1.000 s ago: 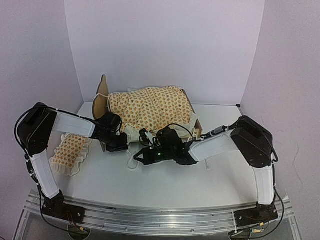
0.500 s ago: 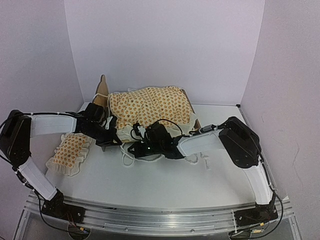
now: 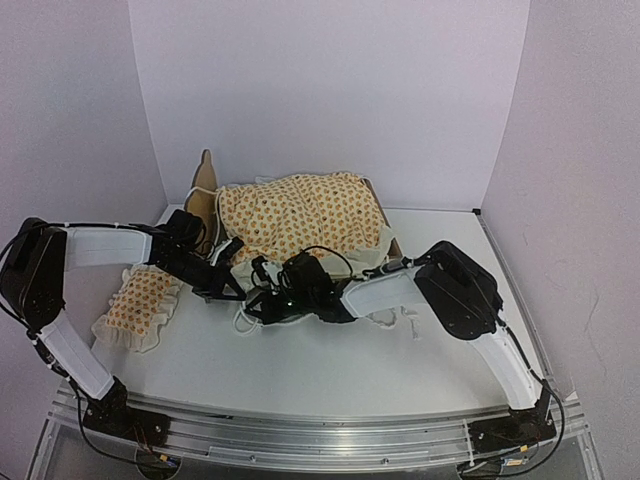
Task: Set up the pet bed
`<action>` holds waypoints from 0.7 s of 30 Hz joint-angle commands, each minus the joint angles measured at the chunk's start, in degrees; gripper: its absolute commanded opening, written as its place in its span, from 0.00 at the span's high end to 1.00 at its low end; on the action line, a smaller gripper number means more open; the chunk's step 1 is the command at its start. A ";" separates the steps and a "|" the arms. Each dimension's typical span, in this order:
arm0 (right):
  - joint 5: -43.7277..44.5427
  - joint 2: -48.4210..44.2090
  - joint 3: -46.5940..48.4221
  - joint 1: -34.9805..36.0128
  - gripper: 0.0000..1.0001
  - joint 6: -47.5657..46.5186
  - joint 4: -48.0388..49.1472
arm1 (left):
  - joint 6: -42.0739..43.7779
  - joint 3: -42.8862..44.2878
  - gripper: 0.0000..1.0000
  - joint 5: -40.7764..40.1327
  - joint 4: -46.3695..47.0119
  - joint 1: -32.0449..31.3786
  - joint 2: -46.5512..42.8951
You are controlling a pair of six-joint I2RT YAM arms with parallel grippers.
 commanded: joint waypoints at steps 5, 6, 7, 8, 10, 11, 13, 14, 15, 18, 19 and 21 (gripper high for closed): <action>-2.42 -7.03 -5.46 -0.38 1.00 -1.71 6.56 | 8.80 1.81 1.00 3.34 -1.40 0.20 -1.44; -2.92 -6.07 -4.25 -0.38 1.00 -1.26 7.03 | 8.98 1.95 1.00 3.65 -1.48 0.20 -1.30; -3.11 -5.06 -3.18 -0.40 1.00 -0.82 7.54 | 9.22 2.03 1.00 3.91 -1.61 0.20 -1.21; -3.25 -3.81 -2.05 -0.37 1.00 -0.43 8.06 | 9.54 1.96 1.00 4.19 -1.62 0.20 -1.28; -3.41 -1.61 0.76 -0.47 1.00 0.46 8.67 | 10.05 1.65 1.00 4.75 -1.67 0.19 -1.63; -3.40 -0.56 2.02 -0.48 1.00 0.72 8.86 | 10.21 1.45 1.00 4.84 -1.68 0.19 -1.84; -3.78 0.95 3.78 -0.56 1.00 1.28 9.42 | 10.78 1.26 1.00 4.98 -2.11 0.21 -2.06; -3.97 1.29 4.25 -0.56 1.00 1.36 9.85 | 10.95 1.17 1.00 4.99 -2.24 0.19 -2.17; -4.16 1.58 4.64 -0.53 1.00 1.32 10.22 | 11.07 1.06 1.00 5.03 -2.29 0.17 -2.31; -6.87 3.69 6.83 -0.55 1.00 2.69 10.46 | 10.70 1.14 1.00 4.61 -1.17 0.18 -2.37; -7.81 4.60 7.33 -0.55 1.00 3.58 10.57 | 10.82 1.43 1.00 4.65 -0.89 0.20 -2.10; -9.46 6.82 7.87 -0.51 1.00 5.30 11.05 | 12.18 2.34 1.00 4.77 -1.19 0.21 -1.21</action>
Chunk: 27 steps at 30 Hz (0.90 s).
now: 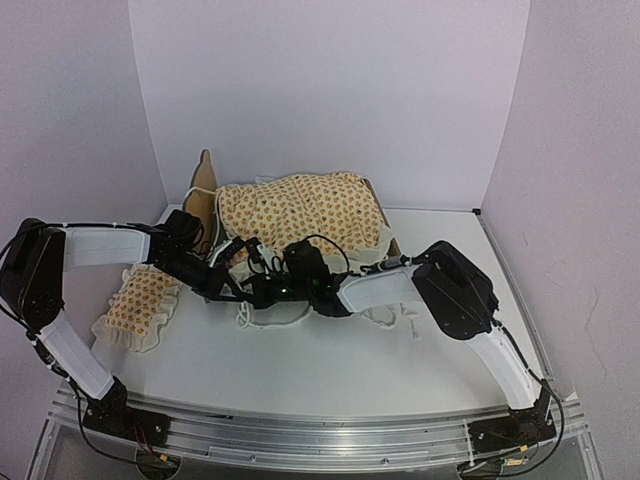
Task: Set up the pet bed
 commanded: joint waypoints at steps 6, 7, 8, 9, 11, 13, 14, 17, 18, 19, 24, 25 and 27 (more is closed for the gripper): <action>-7.40 9.39 4.47 1.55 1.00 7.44 4.71 | 18.85 5.03 0.79 -1.87 -6.27 -0.22 1.61; -7.57 10.32 5.37 1.87 1.00 8.78 5.51 | 22.07 5.25 0.72 -2.46 -7.81 -0.23 1.77; -7.61 11.26 6.16 2.09 1.00 10.06 6.25 | 25.20 5.43 0.67 -3.02 -9.45 -0.22 1.76; -7.28 12.14 6.65 2.23 1.00 10.85 6.76 | 28.18 5.56 0.62 -3.64 -11.18 -0.23 1.59; -5.91 12.95 6.94 2.41 1.00 11.46 7.13 | 32.04 5.69 0.53 -4.77 -13.68 -0.27 1.02; -4.32 13.37 6.85 2.35 1.00 11.48 7.48 | 35.69 5.79 0.45 -6.20 -16.38 -0.24 0.18; -3.81 13.56 6.88 2.33 1.00 11.50 7.49 | 37.29 5.72 0.42 -7.39 -17.17 -0.26 -0.58; -3.27 14.06 7.13 2.38 1.00 11.60 7.49 | 41.53 4.66 0.39 -11.48 -18.16 0.17 -4.12; -3.29 14.18 7.07 2.40 1.00 11.72 7.49 | 42.86 4.08 0.39 -12.21 -18.16 0.65 -5.72; -3.12 14.21 6.80 2.36 1.00 11.76 7.49 | 43.76 3.85 0.39 -11.75 -18.31 1.46 -7.77; -2.73 14.11 6.40 2.37 1.00 11.48 7.49 | 45.24 1.04 0.28 -6.95 -18.67 2.48 -16.72; -2.87 14.08 6.51 2.38 1.00 11.43 7.45 | 44.57 -0.04 0.26 -7.17 -18.56 2.52 -17.40; -3.00 13.96 6.49 2.37 1.00 11.33 7.48 | 41.34 -2.02 0.26 -9.08 -17.59 2.56 -17.67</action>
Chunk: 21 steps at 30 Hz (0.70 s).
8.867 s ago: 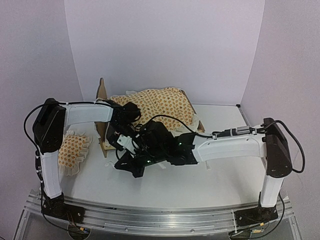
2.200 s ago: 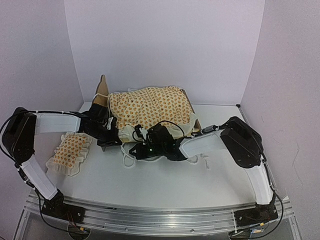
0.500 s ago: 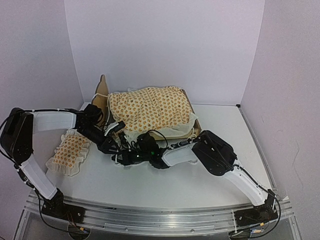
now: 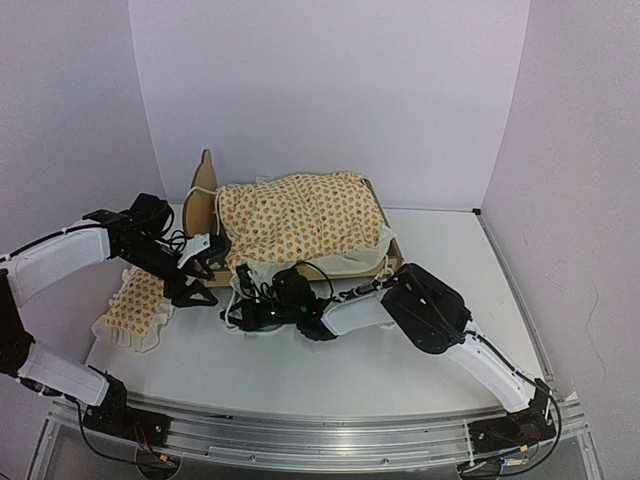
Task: Set up the pet bed
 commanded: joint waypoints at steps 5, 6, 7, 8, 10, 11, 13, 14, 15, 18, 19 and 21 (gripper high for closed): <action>0.23 1.52 -0.39 0.06 1.00 -0.75 -1.07 | -18.96 -3.07 0.54 -2.65 2.06 1.33 6.19; 0.14 1.30 -0.64 0.01 1.00 -1.01 -1.07 | -22.01 -1.78 0.55 -1.43 1.59 1.43 8.03; 0.07 1.03 -0.94 0.00 1.00 -1.27 -1.07 | -25.70 -0.43 0.56 -0.58 1.55 1.47 9.74; 0.07 0.75 -1.29 0.04 1.00 -1.62 -1.07 | -29.28 0.52 0.58 -1.01 1.99 1.43 10.61; 0.13 0.12 -1.86 0.04 1.00 -2.45 -0.99 | -36.40 1.19 0.53 -3.07 3.81 1.46 10.52; 0.15 -0.07 -2.07 0.07 1.00 -2.86 -0.97 | -38.75 0.88 0.51 -3.73 4.97 1.48 10.10; -0.06 -0.22 -2.15 0.10 1.00 -3.60 -0.85 | -44.52 -0.36 0.49 -6.48 7.78 1.48 9.50; -0.21 -0.26 -2.18 0.14 1.00 -3.84 -0.73 | -46.69 -0.62 0.49 -7.42 8.44 1.47 9.79; -0.42 -0.31 -2.24 0.24 1.00 -4.02 -0.61 | -49.34 -0.69 0.49 -8.73 8.93 1.44 10.43; -0.67 -0.58 -2.88 0.39 1.00 -4.38 0.08 | -54.23 -1.38 0.48 -7.94 10.46 1.42 12.37; -0.69 -0.70 -3.17 0.43 1.00 -4.49 0.47 | -55.58 -1.96 0.49 -7.54 10.83 1.46 13.04; -0.56 -1.10 -3.85 0.47 1.00 -4.80 1.23 | -57.82 -2.90 0.51 -7.69 11.03 1.48 14.71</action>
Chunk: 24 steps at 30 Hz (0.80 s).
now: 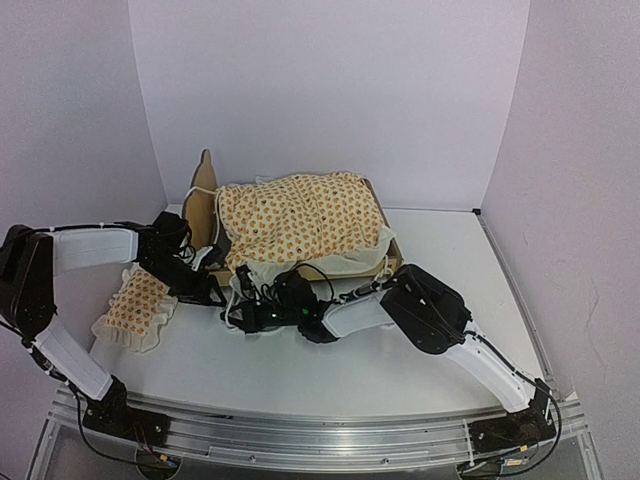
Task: Set up the pet bed
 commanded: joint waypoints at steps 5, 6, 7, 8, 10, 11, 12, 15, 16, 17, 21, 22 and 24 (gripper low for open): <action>-0.62 -1.40 -3.20 0.40 1.00 -1.65 0.06 | -12.61 -0.49 0.59 -1.32 4.42 0.46 5.60; -0.64 -1.39 -3.24 0.42 1.00 -1.65 0.19 | -12.89 -0.37 0.61 -1.24 4.91 0.45 5.94; -0.65 -1.40 -3.34 0.45 1.00 -1.65 0.31 | -13.19 -0.17 0.63 -1.26 5.35 0.46 6.16; -0.69 -1.47 -3.51 0.48 1.00 -1.71 0.50 | -13.14 -0.11 0.63 -1.35 5.50 0.46 6.35; -0.88 -1.53 -3.66 0.61 1.00 -1.95 0.87 | -13.07 -0.23 0.61 -2.00 5.78 0.46 6.88; -1.00 -1.60 -3.74 0.68 1.00 -2.22 1.05 | -13.09 -0.60 0.59 -2.16 6.08 0.46 7.19; -1.10 -1.61 -3.75 0.74 1.00 -2.36 1.24 | -13.34 -1.03 0.58 -1.78 6.51 0.49 7.52; -1.26 -1.41 -3.47 0.91 1.00 -2.44 1.94 | -14.58 -2.21 0.59 2.50 8.21 0.55 8.66; -1.28 -1.29 -3.28 0.92 1.00 -2.50 2.23 | -15.12 -2.54 0.61 3.48 8.49 0.52 9.00; -1.35 -1.16 -3.04 0.89 1.00 -2.59 2.50 | -15.40 -2.72 0.65 3.69 8.53 0.49 9.22; -1.71 -0.83 -2.27 0.93 1.00 -2.73 3.30 | -15.61 -2.71 0.77 4.62 8.46 0.48 9.28; -1.80 -0.76 -2.24 0.99 1.00 -2.68 3.54 | -15.85 -2.65 0.80 5.10 8.31 0.51 9.24; -2.03 -0.66 -2.30 1.04 1.00 -2.35 4.23 | -16.43 -2.80 0.88 5.66 8.04 0.51 9.07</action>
